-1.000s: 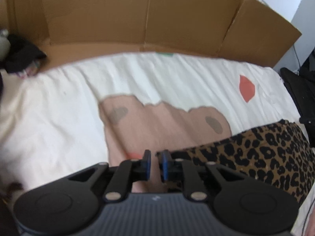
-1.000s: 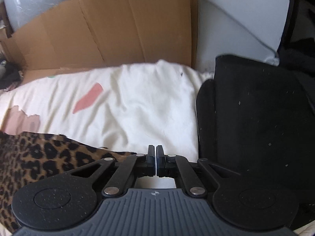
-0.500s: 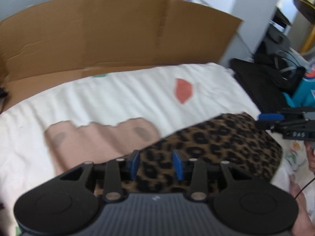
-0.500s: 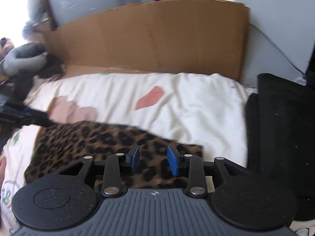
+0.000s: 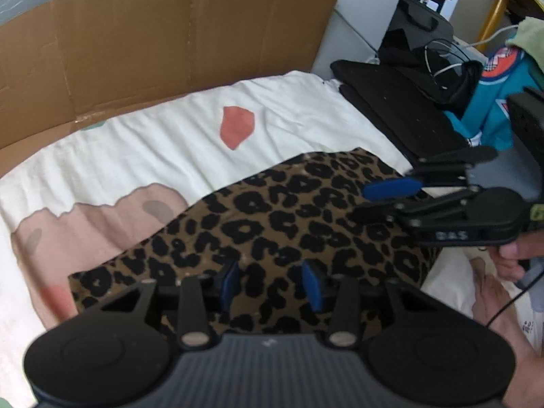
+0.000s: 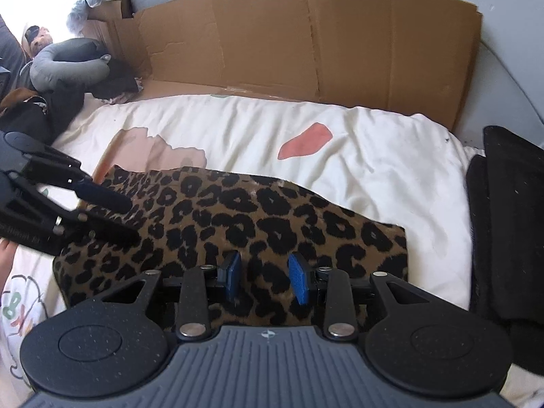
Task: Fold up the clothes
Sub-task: 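Open the left gripper and release the folded skirt on the duvet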
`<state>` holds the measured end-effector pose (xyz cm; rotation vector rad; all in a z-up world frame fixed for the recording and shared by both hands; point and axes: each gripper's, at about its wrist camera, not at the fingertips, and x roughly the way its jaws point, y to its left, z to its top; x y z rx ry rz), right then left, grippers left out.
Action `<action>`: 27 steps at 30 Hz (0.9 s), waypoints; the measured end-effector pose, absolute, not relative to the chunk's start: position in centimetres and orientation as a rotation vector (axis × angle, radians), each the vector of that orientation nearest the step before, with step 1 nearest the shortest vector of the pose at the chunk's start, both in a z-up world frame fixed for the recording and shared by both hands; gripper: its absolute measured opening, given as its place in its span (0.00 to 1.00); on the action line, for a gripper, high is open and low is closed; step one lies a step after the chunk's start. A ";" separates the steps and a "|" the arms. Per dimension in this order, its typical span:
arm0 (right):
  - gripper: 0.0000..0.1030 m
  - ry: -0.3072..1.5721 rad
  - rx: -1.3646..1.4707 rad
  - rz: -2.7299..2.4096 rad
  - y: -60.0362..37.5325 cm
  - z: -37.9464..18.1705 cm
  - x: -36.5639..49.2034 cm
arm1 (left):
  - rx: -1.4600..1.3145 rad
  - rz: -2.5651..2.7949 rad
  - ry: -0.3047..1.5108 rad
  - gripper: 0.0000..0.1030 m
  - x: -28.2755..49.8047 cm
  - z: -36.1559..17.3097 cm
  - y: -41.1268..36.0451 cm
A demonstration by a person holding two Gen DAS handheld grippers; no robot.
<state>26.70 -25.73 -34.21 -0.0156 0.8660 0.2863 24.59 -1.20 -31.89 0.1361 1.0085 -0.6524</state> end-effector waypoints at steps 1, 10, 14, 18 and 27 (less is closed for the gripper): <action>0.37 0.865 -0.021 0.287 -25.6 -34.4 27.1 | 0.136 -0.654 1.011 0.43 24.6 -32.0 -1.4; 0.37 0.853 -0.056 0.288 -25.0 -35.0 30.5 | 0.163 -0.663 0.982 0.38 24.9 -32.9 -2.7; 0.36 0.864 -0.047 0.288 -25.2 -35.3 31.4 | 0.159 -0.661 0.963 0.33 25.9 -33.2 -3.2; 0.36 0.872 -0.032 0.291 -25.3 -35.5 31.9 | 0.145 -0.653 0.948 0.29 27.1 -33.2 -3.7; 0.36 0.901 -0.032 0.331 -25.6 -36.5 32.5 | 0.136 -0.681 0.976 0.28 28.9 -35.2 -3.7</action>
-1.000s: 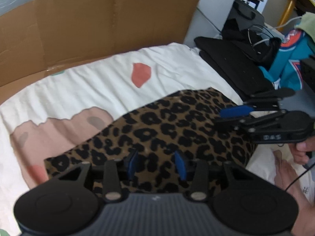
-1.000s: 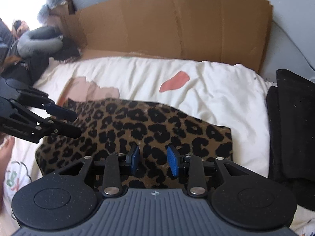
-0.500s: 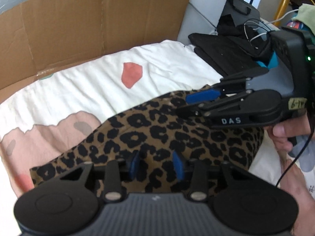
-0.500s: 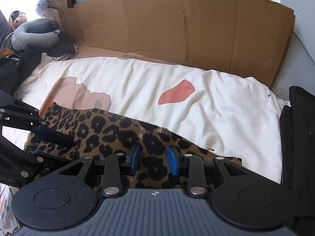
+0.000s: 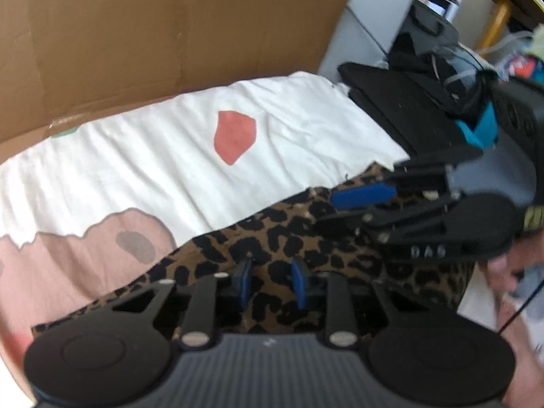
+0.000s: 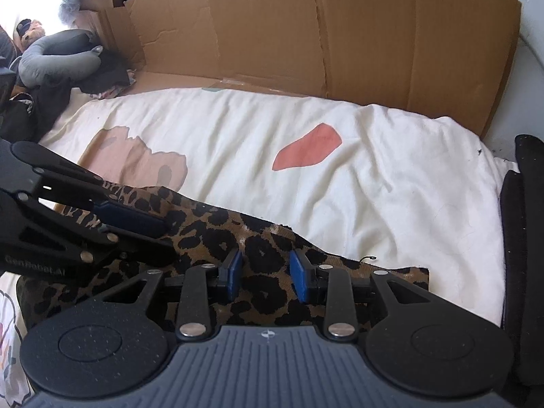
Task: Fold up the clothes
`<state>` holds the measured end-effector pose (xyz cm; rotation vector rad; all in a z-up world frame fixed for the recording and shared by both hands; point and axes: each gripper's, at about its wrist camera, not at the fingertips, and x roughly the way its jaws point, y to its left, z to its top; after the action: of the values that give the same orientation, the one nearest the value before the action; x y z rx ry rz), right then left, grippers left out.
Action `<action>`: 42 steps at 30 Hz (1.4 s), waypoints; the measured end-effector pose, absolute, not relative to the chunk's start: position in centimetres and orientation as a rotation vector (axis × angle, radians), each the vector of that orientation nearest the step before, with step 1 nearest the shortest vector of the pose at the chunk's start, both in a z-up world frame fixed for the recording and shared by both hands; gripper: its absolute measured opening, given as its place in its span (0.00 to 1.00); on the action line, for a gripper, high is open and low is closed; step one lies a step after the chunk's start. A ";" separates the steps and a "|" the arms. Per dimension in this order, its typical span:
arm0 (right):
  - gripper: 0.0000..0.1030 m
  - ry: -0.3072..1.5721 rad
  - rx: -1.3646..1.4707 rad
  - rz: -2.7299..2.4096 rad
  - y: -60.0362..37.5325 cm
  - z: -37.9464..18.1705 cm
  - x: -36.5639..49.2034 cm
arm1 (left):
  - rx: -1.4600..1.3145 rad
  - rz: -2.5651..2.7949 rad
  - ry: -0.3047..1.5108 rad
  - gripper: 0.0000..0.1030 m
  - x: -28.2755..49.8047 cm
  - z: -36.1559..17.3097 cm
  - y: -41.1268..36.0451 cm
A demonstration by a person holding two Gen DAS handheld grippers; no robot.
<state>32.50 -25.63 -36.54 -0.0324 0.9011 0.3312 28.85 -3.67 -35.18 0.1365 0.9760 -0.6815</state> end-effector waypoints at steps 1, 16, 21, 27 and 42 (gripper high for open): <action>0.37 0.898 -0.041 0.336 -25.6 -36.6 32.5 | 0.147 -0.686 0.971 0.28 28.8 -35.3 -3.7; 0.23 0.860 -0.009 0.345 -26.4 -34.9 32.6 | 0.027 -0.645 1.041 0.28 29.5 -35.4 -2.7; 0.24 0.833 -0.051 0.390 -25.1 -34.4 31.0 | 0.017 -0.648 1.047 0.28 29.7 -35.4 -2.6; 0.25 0.862 -0.113 0.399 -23.7 -35.9 31.0 | 0.039 -0.636 1.034 0.28 29.5 -35.1 -2.8; 0.25 0.869 -0.107 0.397 -23.9 -36.6 31.0 | 0.090 -0.679 0.984 0.29 29.2 -35.0 -4.2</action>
<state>31.01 -23.88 -36.58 -0.1071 0.8685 0.3969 29.24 -4.15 -35.02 0.0899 0.9843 -0.6789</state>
